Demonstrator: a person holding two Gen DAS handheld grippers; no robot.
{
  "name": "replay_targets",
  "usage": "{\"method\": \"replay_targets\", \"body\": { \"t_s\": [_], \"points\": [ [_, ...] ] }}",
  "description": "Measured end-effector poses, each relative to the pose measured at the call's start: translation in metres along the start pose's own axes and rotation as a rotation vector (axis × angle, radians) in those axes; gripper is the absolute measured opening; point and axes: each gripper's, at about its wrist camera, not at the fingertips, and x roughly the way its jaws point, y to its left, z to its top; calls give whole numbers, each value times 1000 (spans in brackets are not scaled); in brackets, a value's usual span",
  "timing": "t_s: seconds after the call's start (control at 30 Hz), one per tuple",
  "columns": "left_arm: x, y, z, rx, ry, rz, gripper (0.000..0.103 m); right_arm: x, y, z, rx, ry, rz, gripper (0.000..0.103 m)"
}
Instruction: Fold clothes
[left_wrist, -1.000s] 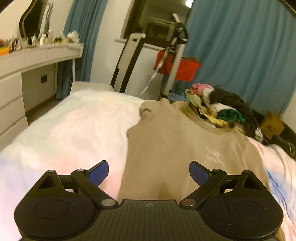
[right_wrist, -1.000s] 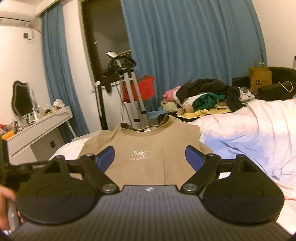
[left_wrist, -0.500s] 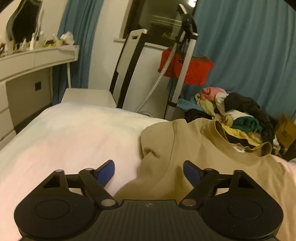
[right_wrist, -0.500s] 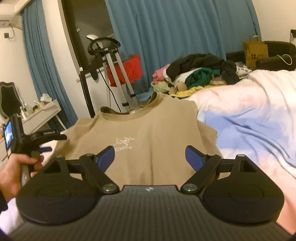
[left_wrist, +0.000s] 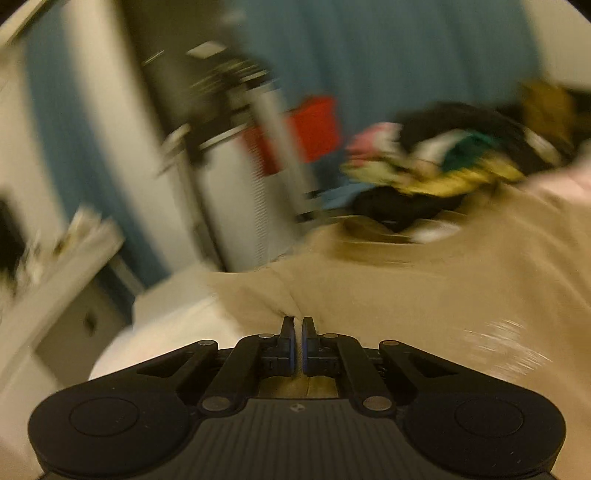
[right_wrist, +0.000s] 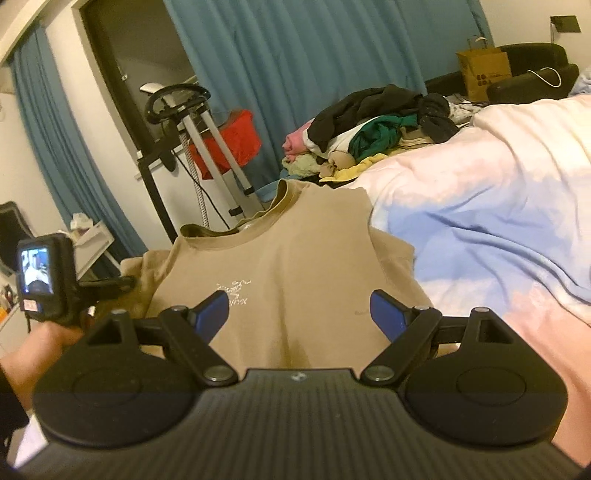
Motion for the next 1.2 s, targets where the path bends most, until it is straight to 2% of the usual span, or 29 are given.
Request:
{"method": "replay_targets", "body": {
  "t_s": [0.1,0.2,0.23,0.27,0.3,0.37,0.47,0.5,0.57,0.63,0.73,0.83,0.9,1.03,1.07,1.1,1.13,1.17,1.2],
  "points": [
    [-2,-44,-7,130,2,-99,5,-2,-4,1,5,-1,-9,85],
    [-1,-78,-19,226,7,-197,14,-3,-9,2,26,3,-10,85],
    [-4,-84,-22,243,-3,-209,14,-4,-10,2,29,4,-11,85],
    [-9,-87,-23,254,-17,-215,20,-5,-11,2,27,5,-11,85],
    [-14,-82,-23,228,-25,-237,37,-5,-11,1,25,6,-11,85],
    [-27,-68,-20,151,-39,-289,58,-5,-12,1,29,8,-11,85],
    [-43,-38,-17,20,-69,-336,62,-4,-13,1,39,13,-10,85],
    [-46,-25,-16,-42,-86,-323,71,-3,-13,1,43,17,-12,85],
    [-48,5,-17,-175,-120,-284,81,-1,-14,0,50,26,-14,85],
    [-40,37,-20,-298,-127,-231,80,2,-14,-2,55,34,-20,85],
    [-11,78,-30,-477,-66,-178,80,6,-16,-4,61,49,-28,85],
    [30,105,-36,-625,42,-217,75,10,-15,-8,66,72,-29,85],
    [51,113,-34,-682,71,-260,72,12,-13,-10,57,82,-26,85],
    [75,110,-21,-709,59,-257,71,20,-6,-16,17,96,-37,85],
    [81,107,-19,-718,65,-277,67,23,-4,-17,10,102,-42,85],
    [86,104,-16,-712,74,-277,49,27,-4,-20,6,110,-47,85],
    [91,100,-12,-702,85,-270,39,30,-4,-22,4,119,-52,85],
    [92,98,-10,-690,86,-254,21,33,-4,-23,0,127,-56,85],
    [92,97,-8,-679,85,-237,16,36,-3,-25,-5,135,-59,85]
  ]
}}
